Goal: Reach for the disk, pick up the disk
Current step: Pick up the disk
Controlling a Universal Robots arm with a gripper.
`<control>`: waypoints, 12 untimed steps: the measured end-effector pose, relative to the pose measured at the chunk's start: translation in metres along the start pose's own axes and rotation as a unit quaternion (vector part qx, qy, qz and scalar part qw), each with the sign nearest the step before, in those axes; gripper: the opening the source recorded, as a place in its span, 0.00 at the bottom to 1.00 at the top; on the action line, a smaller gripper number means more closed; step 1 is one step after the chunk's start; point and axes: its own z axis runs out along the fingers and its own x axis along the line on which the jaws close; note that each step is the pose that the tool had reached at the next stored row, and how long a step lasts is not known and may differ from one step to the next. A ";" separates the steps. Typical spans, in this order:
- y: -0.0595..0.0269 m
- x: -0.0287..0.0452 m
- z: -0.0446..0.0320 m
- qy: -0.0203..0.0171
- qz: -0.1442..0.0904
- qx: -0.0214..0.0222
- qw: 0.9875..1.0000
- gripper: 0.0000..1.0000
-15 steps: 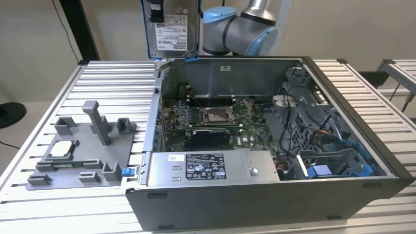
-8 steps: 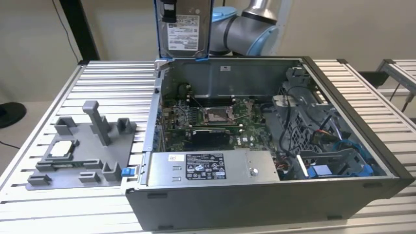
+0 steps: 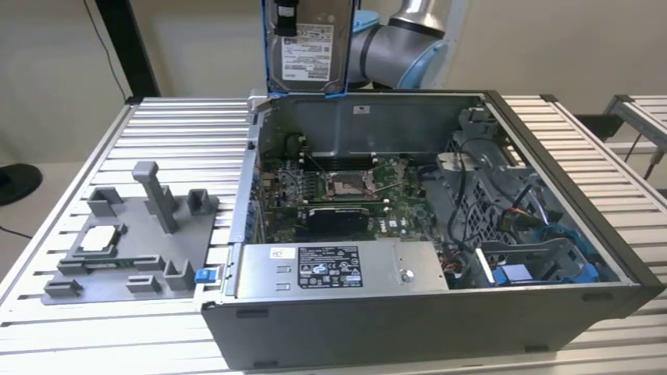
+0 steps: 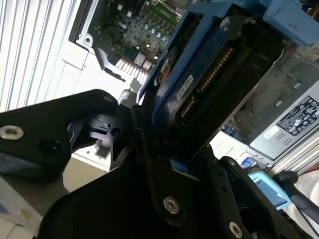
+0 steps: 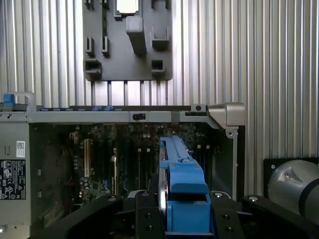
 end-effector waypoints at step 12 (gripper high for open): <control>-0.0201 -0.0007 -0.0010 0.000 0.000 -0.002 1.000 0.00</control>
